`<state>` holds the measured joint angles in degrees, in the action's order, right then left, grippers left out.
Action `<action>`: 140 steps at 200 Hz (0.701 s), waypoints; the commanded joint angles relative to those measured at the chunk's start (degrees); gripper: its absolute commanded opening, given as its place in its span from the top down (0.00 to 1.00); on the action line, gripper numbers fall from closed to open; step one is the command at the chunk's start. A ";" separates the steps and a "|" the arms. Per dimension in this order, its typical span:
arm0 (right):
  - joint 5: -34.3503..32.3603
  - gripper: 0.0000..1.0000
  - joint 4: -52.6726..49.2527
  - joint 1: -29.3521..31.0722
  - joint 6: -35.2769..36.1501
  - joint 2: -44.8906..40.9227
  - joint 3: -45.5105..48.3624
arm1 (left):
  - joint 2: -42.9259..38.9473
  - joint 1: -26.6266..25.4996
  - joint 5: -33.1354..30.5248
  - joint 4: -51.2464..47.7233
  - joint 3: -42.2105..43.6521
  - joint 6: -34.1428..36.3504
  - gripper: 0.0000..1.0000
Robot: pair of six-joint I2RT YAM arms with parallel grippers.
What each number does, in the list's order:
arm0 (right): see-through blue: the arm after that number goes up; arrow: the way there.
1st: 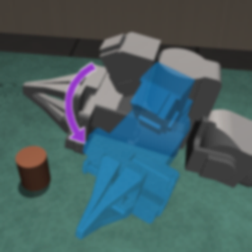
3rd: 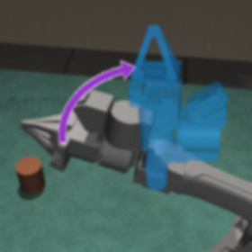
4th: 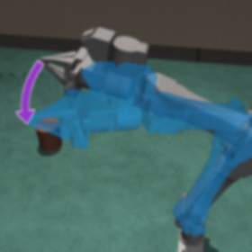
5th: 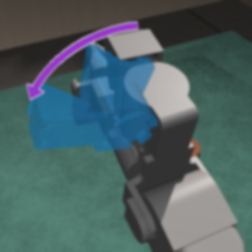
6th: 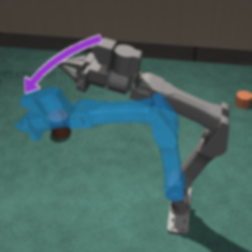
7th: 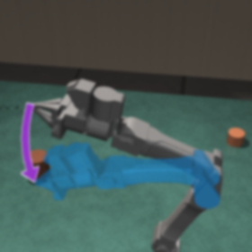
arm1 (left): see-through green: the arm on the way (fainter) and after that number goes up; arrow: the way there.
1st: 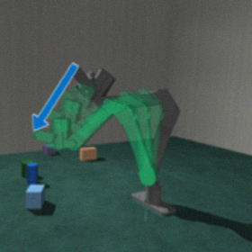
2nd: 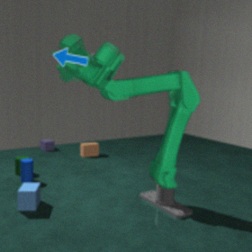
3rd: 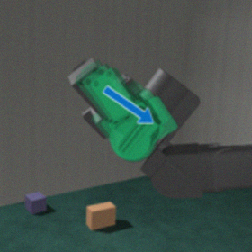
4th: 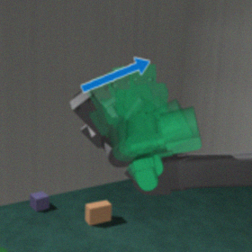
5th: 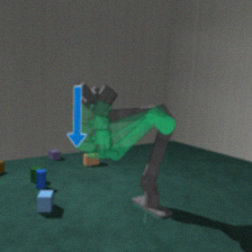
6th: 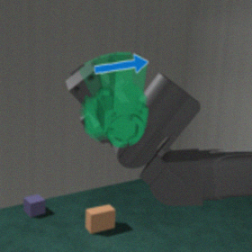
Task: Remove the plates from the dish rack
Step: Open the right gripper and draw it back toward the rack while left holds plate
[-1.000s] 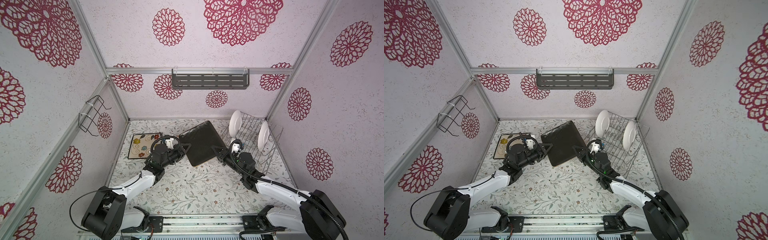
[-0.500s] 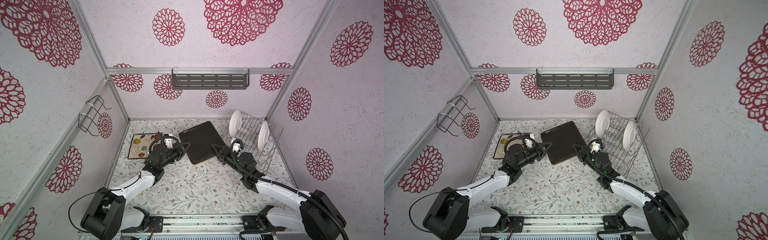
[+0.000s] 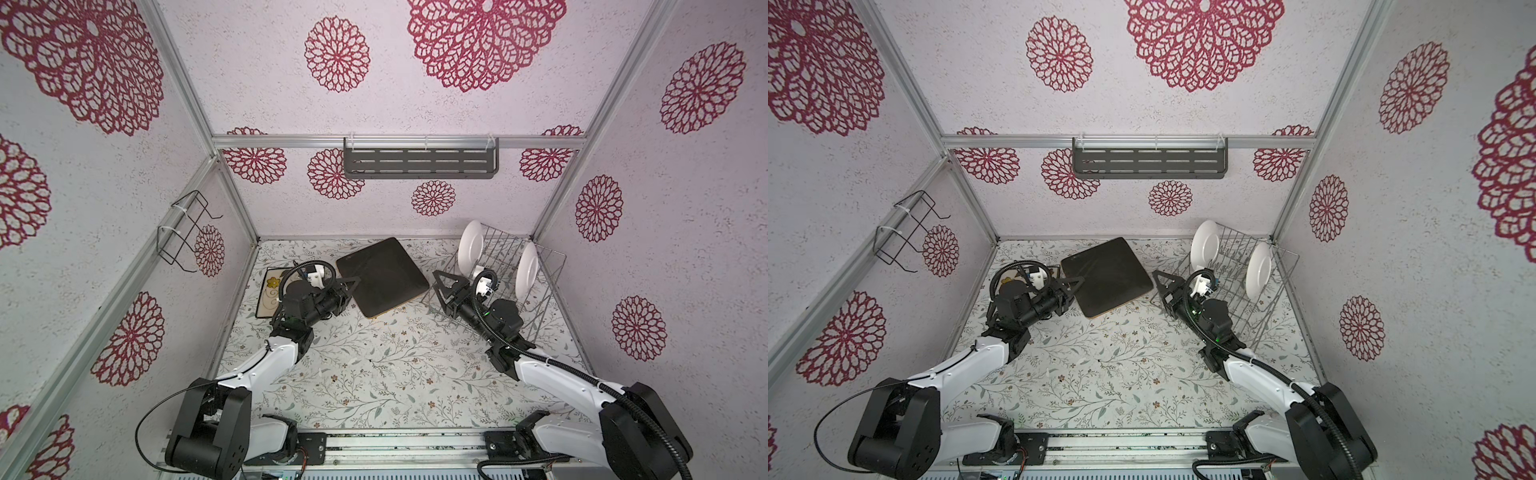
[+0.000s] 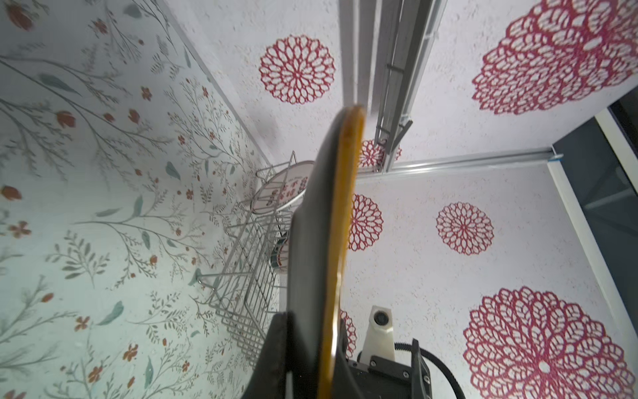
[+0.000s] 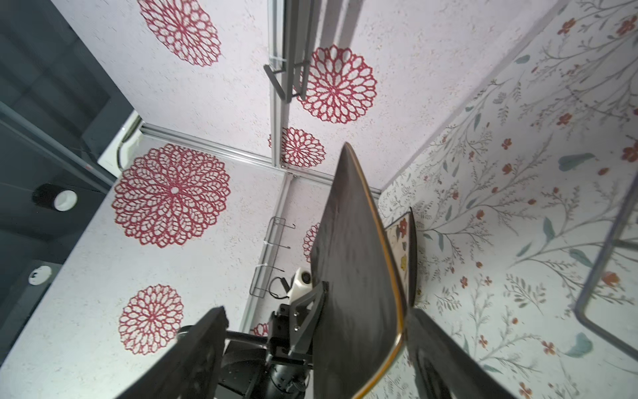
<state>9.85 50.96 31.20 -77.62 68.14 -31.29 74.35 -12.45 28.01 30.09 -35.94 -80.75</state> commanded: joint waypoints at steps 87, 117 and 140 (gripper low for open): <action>1.89 0.14 1.52 -2.11 1.19 2.52 -4.41 | -0.87 8.91 -5.38 4.05 -4.96 -1.82 1.00; 1.54 0.14 -3.14 -2.02 3.39 1.81 -5.81 | -0.96 10.11 -11.48 3.04 -4.02 -1.69 1.00; 0.57 0.14 -8.05 -1.93 5.22 0.51 -6.50 | -0.83 10.85 -17.01 2.89 -2.63 -1.74 1.00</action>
<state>10.41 46.61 29.50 -75.99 71.09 -35.53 74.72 -2.70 17.74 24.03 -37.34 -81.65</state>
